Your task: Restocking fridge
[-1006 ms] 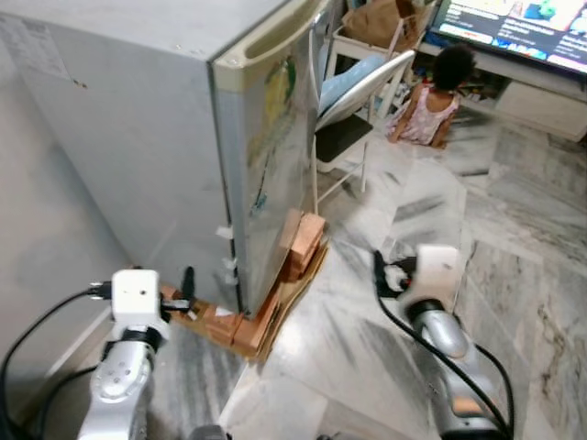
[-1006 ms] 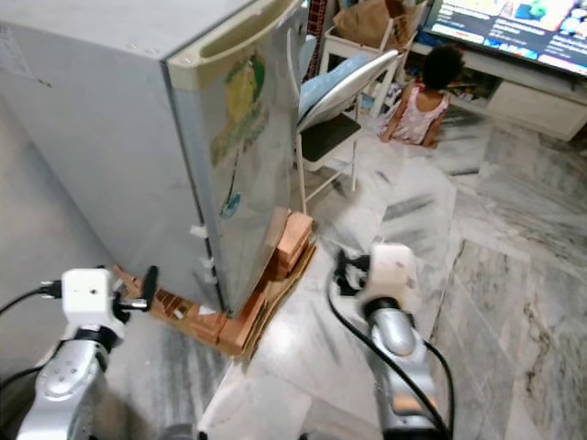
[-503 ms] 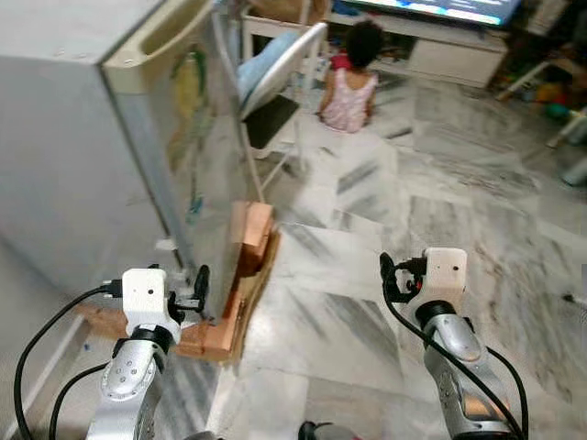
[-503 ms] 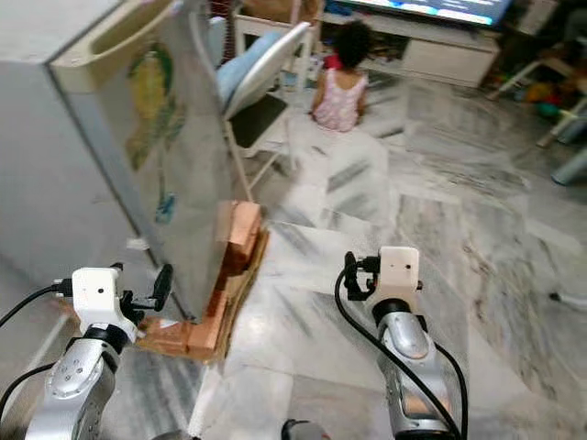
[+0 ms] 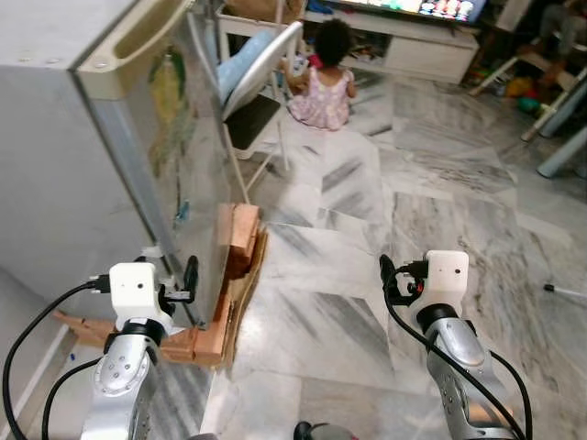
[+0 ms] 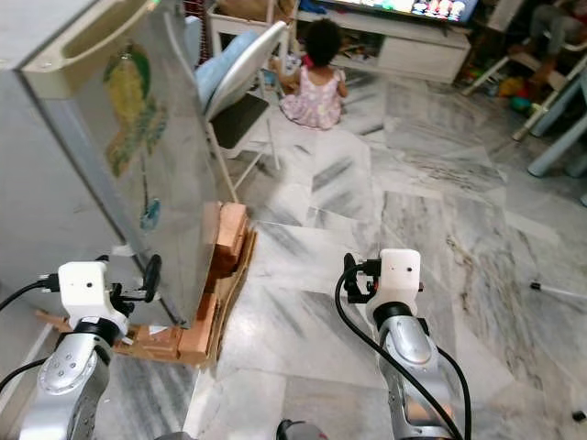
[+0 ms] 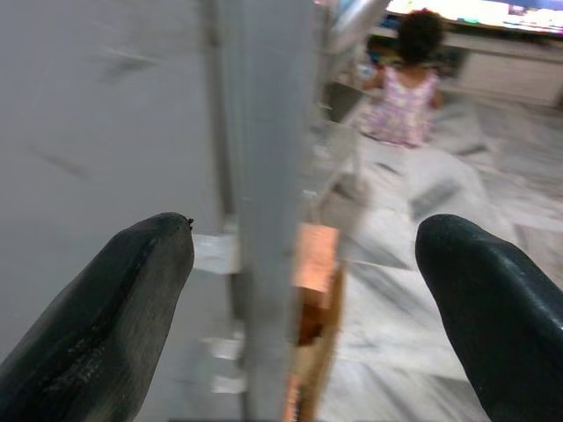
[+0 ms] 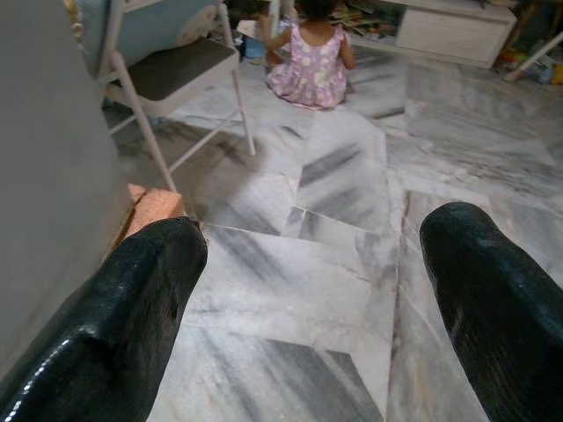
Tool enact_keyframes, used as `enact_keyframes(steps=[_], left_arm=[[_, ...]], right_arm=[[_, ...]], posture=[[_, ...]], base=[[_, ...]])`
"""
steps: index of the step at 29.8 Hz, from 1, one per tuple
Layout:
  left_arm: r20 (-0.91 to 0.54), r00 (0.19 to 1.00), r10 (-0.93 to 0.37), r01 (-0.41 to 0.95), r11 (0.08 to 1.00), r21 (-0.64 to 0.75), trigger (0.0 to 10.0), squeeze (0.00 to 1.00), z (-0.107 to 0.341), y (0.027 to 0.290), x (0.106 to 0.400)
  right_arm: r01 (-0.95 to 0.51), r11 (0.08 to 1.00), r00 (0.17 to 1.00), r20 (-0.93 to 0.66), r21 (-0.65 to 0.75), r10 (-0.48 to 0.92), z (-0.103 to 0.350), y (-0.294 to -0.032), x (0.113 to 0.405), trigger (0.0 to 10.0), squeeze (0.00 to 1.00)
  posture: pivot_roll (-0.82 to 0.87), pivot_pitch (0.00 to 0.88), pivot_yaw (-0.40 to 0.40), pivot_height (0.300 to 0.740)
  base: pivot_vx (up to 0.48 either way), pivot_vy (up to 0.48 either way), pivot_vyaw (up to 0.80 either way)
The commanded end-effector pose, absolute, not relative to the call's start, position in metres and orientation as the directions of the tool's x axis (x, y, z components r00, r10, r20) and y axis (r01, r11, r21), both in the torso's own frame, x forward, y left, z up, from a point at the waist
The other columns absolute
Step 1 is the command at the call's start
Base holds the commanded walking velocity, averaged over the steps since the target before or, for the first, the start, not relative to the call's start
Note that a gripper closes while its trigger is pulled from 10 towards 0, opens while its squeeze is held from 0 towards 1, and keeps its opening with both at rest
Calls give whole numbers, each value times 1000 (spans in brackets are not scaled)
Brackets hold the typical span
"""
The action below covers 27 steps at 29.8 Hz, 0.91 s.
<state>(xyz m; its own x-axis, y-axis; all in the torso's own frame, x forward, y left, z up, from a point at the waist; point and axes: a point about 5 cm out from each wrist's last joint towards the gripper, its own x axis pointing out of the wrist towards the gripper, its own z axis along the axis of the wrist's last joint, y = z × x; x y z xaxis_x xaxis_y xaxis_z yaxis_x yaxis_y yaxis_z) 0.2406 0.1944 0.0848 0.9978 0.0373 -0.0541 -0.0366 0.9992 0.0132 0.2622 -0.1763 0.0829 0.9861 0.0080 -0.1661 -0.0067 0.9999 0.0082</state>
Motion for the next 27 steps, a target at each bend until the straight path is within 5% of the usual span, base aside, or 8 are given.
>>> enact_keyframes(steps=[1,27], left_arm=[[-44,998,34,-34,999,8,10000,0,86,193,244],[11,998,-69,68,998,16,10000,0,101,182,314]], right_arm=[[1,1000,988,-155,-3,-1,85,-180,261,10000,0],[-26,999,986,-164,-21,22,86,-181,254,10000,0]], posture=[[92,83,-61,740],[52,116,-68,740]], base=[[0,0,0],[0,0,0]])
